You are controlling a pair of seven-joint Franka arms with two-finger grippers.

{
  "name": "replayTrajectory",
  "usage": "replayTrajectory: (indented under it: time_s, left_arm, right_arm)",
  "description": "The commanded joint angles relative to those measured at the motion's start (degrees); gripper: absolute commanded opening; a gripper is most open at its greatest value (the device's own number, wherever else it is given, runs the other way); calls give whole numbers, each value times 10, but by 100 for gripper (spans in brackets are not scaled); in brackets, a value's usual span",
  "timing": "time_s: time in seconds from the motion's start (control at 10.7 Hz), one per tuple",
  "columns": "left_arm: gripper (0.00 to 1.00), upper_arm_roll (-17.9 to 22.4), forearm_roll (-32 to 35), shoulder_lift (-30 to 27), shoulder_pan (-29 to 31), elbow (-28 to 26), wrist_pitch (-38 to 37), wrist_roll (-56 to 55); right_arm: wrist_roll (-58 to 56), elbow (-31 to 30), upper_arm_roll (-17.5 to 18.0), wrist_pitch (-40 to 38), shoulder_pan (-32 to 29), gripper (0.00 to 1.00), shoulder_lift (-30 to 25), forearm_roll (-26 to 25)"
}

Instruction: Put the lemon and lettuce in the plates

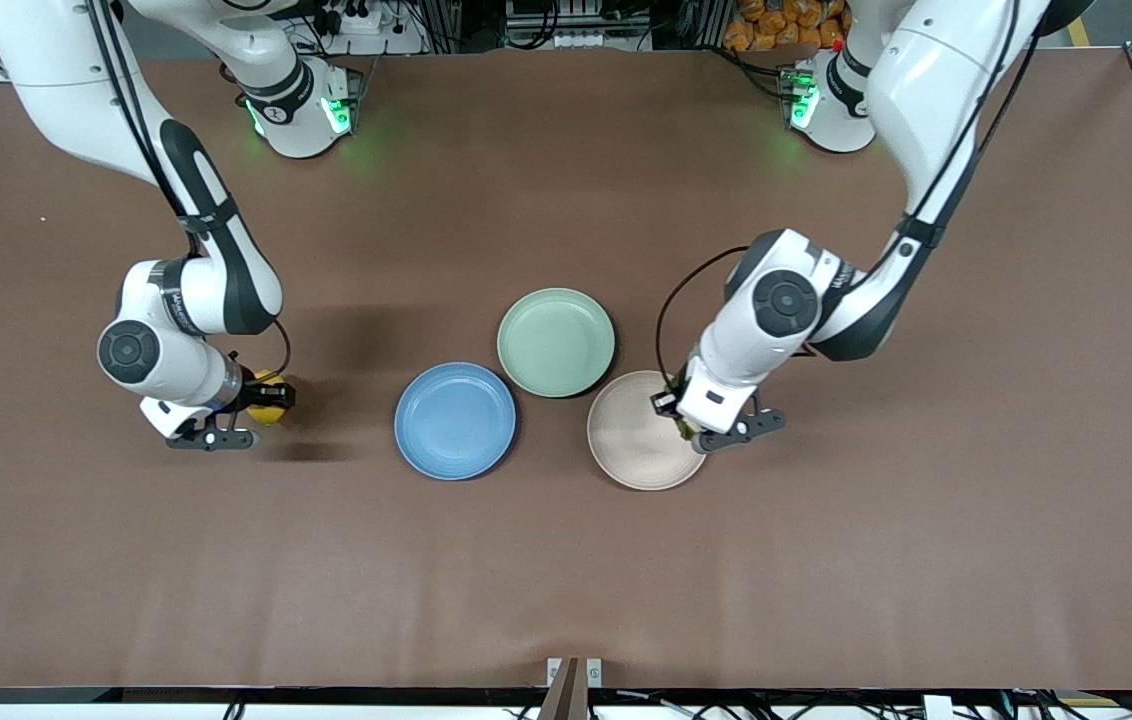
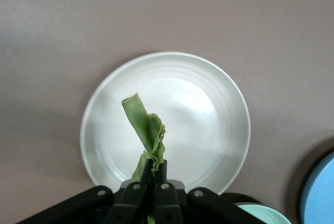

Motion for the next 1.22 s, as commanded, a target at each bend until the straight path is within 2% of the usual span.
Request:
replayTrajectory:
  time_s: [0.0, 0.09, 0.47, 0.75, 1.12]
  left_arm:
    - [42, 1, 8, 20, -14, 14, 18, -44]
    - [99, 3, 15, 21, -15, 13, 21, -43]
    - [100, 4, 17, 18, -14, 13, 21, -46]
    - [100, 5, 45, 10, -1, 13, 10, -33]
    - [100, 9, 52, -8, 30, 13, -29, 18]
  right_arm:
    - [4, 33, 2, -36, 19, 18, -6, 8]
    - [4, 46, 1, -44, 33, 18, -5, 17]
    - [4, 99, 0, -48, 97, 20, 9, 99]
    - [21, 126, 0, -44, 141, 21, 37, 101]
    - [120, 191, 0, -40, 189, 21, 98, 100]
